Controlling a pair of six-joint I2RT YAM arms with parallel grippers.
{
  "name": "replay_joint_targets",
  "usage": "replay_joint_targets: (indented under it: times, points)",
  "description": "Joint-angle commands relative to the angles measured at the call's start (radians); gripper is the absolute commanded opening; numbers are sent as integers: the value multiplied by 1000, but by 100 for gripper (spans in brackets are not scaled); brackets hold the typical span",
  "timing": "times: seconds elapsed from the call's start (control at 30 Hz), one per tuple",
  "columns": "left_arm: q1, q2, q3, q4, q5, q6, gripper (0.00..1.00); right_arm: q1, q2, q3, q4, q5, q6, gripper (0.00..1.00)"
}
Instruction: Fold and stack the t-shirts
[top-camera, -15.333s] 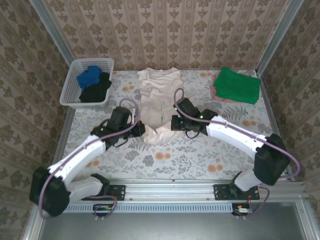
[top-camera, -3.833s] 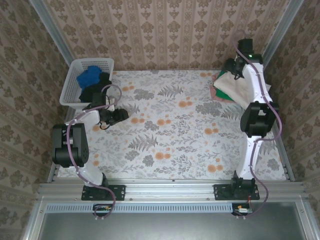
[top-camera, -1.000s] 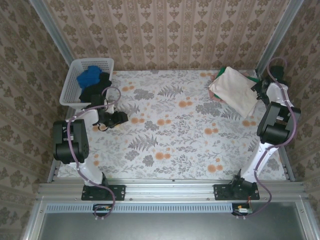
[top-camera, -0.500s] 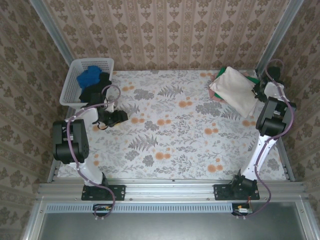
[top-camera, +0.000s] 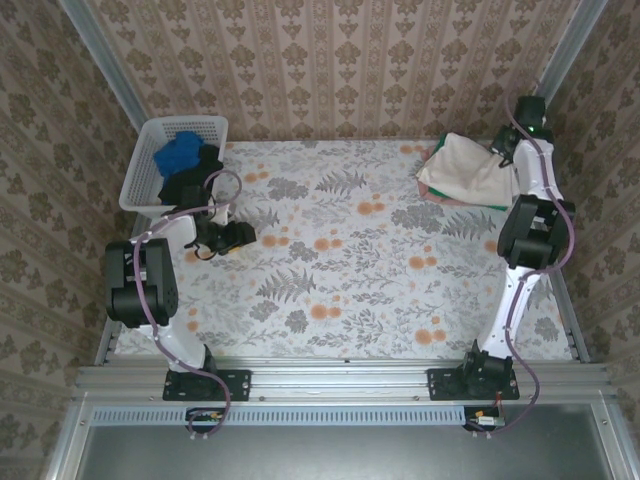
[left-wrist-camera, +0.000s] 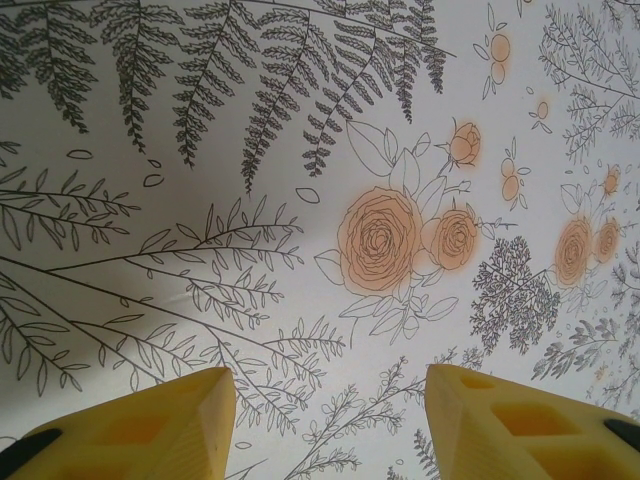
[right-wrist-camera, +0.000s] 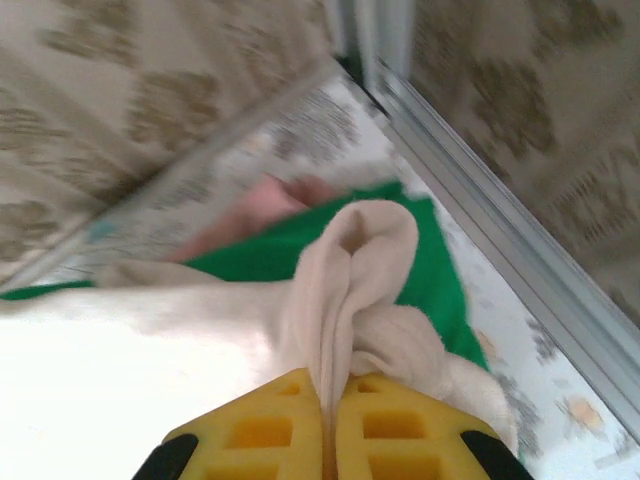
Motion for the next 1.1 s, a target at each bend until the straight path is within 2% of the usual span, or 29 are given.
replay_joint_targets:
  times: [0.0,0.17,0.23,0.27,0.33,0.47,0.53,0.6,0.63,0.7,0.8,0.9,0.97,1.07]
  points:
    - [-4,2,24,-15,16,28,54,11,66,106,-32,16,-109,8]
    - [0,14,33,-24,19,31,54,-7,135,191,58,-7,-111,8]
    - [-1,17,40,-32,19,32,54,-19,206,298,13,-30,-117,12]
    - [-1,15,40,-32,18,32,54,-24,247,360,-33,-26,-109,19]
    - [-1,12,35,-27,15,30,54,-33,304,426,-90,-9,-98,22]
    - [0,18,41,-31,19,28,54,-59,355,442,-113,-36,-83,43]
    - [-3,16,42,-36,21,30,54,-66,346,431,-137,-35,-78,55]
    - [-2,17,43,-37,19,31,54,-68,321,423,-162,-18,-74,58]
    - [-3,16,45,-39,19,31,54,-68,302,418,-176,-6,-71,63]
    - [-3,14,48,-39,22,29,54,-69,255,412,-209,18,-61,79]
    - [-7,6,48,-34,25,26,54,-59,149,330,-210,71,-52,85]
    - [-11,-5,40,-20,28,22,54,-35,13,147,-124,102,-52,87]
    - [-12,-14,35,-13,30,21,54,-8,-72,16,-65,76,-43,86]
    - [-13,-26,25,6,33,12,55,54,-121,-86,-41,24,-12,83]
